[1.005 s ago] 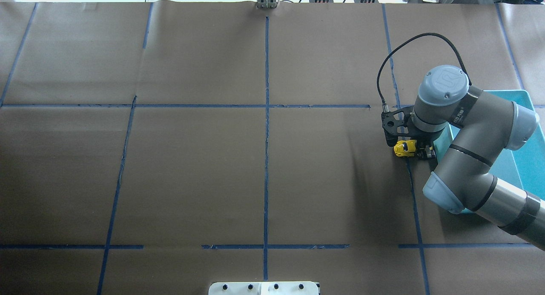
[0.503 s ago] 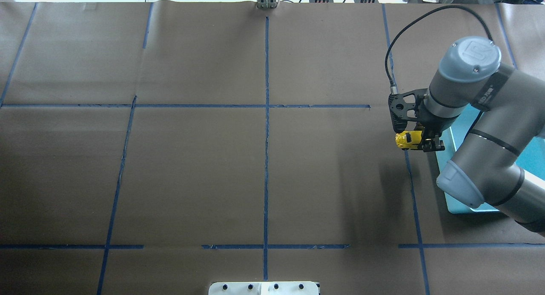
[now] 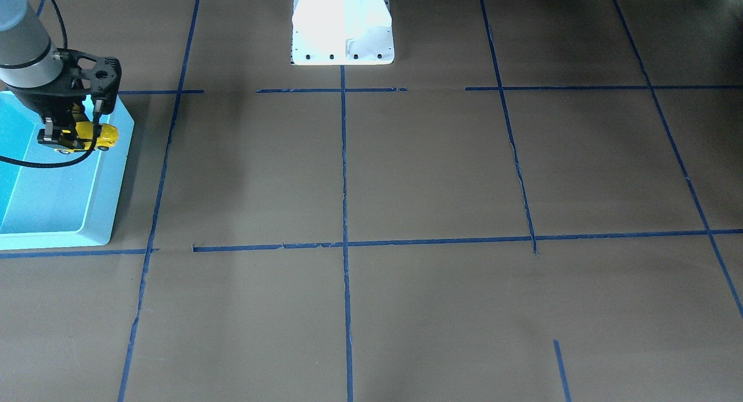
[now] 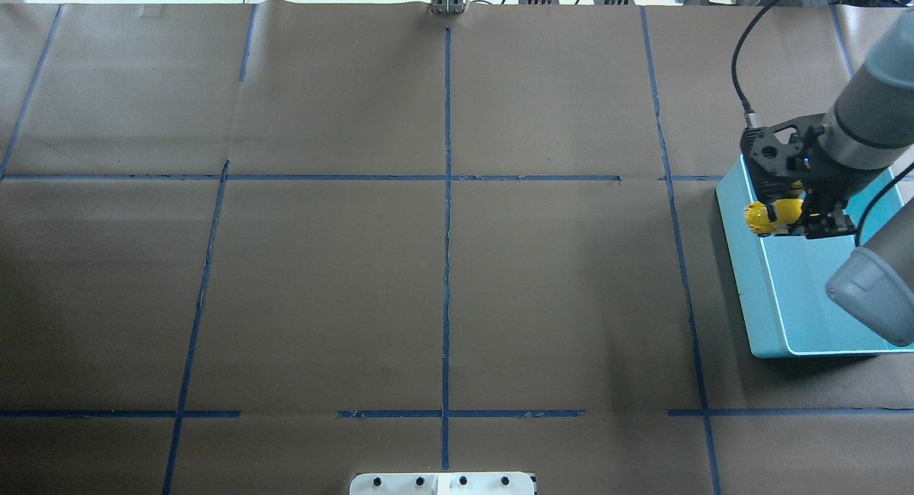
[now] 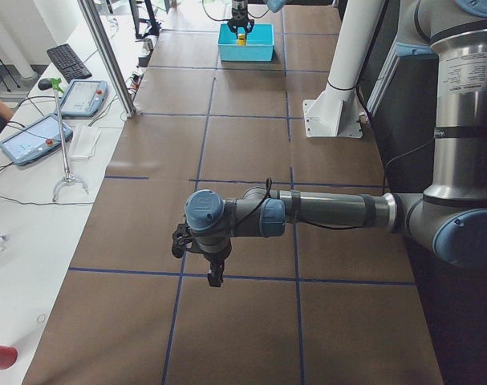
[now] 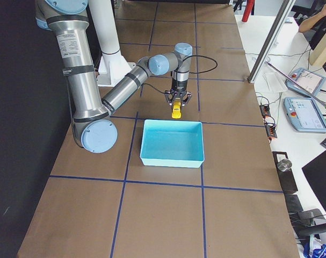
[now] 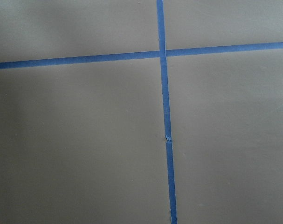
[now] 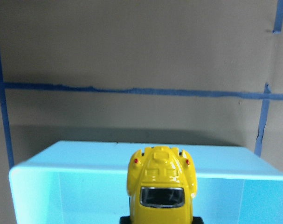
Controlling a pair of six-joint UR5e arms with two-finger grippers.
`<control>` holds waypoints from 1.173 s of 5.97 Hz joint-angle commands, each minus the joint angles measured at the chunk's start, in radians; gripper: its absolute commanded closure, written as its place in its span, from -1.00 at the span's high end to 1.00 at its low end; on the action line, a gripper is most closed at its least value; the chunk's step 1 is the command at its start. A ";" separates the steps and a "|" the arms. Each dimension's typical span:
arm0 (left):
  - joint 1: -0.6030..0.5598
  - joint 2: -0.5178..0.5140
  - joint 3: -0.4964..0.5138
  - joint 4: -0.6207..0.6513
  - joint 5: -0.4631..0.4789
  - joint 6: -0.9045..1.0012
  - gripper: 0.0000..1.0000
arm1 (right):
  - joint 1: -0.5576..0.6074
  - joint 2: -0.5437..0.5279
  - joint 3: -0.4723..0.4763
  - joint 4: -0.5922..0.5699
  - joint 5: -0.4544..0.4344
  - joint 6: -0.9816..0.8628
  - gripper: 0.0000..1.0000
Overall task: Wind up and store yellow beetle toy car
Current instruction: 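Lift the yellow car with the right gripper over the bin rim, then lower the yellow car into the light-blue bin and open the right gripper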
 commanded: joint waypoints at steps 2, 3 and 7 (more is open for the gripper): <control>0.001 -0.001 -0.003 0.001 -0.001 0.000 1.00 | 0.038 -0.284 -0.060 0.357 0.005 -0.058 -0.99; 0.001 -0.003 -0.003 0.001 -0.001 0.000 1.00 | 0.035 -0.294 -0.129 0.434 0.026 -0.024 -0.98; 0.002 -0.006 0.006 -0.002 -0.003 0.002 1.00 | -0.039 -0.263 -0.248 0.544 0.023 0.082 -0.94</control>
